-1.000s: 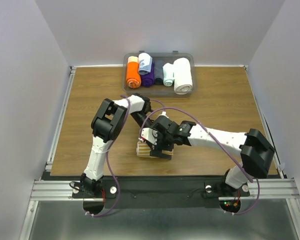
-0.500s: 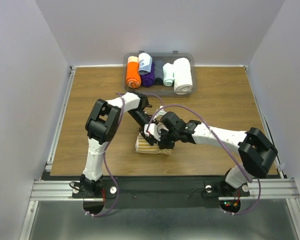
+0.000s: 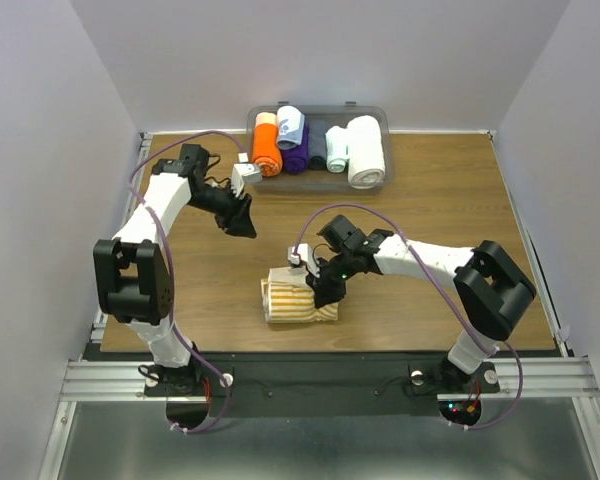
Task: Roll the towels
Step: Roll the towel
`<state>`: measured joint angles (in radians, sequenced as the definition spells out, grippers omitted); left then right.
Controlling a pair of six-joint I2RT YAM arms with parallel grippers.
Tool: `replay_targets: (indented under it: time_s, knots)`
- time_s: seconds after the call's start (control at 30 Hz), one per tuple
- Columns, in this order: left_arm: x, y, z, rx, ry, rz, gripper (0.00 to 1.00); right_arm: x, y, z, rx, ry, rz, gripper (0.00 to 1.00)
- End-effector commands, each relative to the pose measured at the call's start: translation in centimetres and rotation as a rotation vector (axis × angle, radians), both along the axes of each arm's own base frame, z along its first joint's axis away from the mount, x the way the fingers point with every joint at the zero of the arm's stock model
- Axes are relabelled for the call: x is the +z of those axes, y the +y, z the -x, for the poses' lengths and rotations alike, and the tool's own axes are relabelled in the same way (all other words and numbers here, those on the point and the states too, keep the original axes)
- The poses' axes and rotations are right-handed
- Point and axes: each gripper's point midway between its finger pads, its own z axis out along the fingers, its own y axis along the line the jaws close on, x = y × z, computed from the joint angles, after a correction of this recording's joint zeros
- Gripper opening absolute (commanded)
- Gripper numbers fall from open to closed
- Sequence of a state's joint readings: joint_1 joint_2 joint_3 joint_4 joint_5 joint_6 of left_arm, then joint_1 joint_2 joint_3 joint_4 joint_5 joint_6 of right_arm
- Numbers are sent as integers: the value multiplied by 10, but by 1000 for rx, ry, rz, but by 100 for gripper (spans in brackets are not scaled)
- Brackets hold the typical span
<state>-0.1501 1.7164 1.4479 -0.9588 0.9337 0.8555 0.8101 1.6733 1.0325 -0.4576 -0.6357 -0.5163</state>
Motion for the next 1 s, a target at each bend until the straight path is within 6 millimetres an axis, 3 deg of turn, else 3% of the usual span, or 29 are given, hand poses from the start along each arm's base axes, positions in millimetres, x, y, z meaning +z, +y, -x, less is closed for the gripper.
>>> replay_targets:
  time_s: [0.0, 0.1, 0.17, 0.2, 0.23, 0.27, 0.37, 0.4, 0.43, 0.47, 0.63, 0.67, 0.7, 0.87, 0.97]
  knots:
    - [-13, 14, 8, 15, -9, -28, 51, -9, -18, 31, 28, 164, 92, 0]
    - [-2, 27, 3, 74, -47, 28, 53, -10, -18, 29, 32, 163, 109, 0]
    - [28, 31, -5, 136, -149, 109, 55, -13, -20, 31, 38, 182, 126, 1]
    - [26, 41, -4, 190, -161, 121, 56, -12, -18, 29, 41, 185, 128, 0]
    - [50, 43, -9, 202, -303, 126, 57, -14, -20, 32, 45, 205, 144, 1]
    - [42, 46, -12, 202, -321, 110, 57, -14, -20, 32, 48, 213, 150, 1]
    - [74, 47, 12, 175, -565, 93, 66, -25, -17, 36, 40, 294, 191, 1]
    - [75, 47, 17, 141, -632, 70, 71, -28, -16, 37, 37, 319, 200, 0]
    - [61, 42, 28, 105, -644, 22, 73, -34, -12, 38, 31, 365, 211, 1]
    - [66, 40, 40, 77, -702, -3, 75, -36, -13, 42, 29, 399, 225, 1]
    - [3, 31, 99, -184, -760, -175, 81, -41, -2, 45, -1, 532, 229, 1]
    - [4, 24, 112, -237, -811, -168, 99, -43, 0, 43, -9, 551, 233, 1]
    - [-11, 25, 120, -262, -805, -182, 99, -44, 2, 41, -16, 563, 235, 1]
    - [-31, 15, 134, -362, -899, -231, 99, -50, 7, 37, -65, 654, 259, 1]
    - [-38, -4, 144, -427, -866, -211, 99, -57, 8, 31, -95, 705, 269, 1]
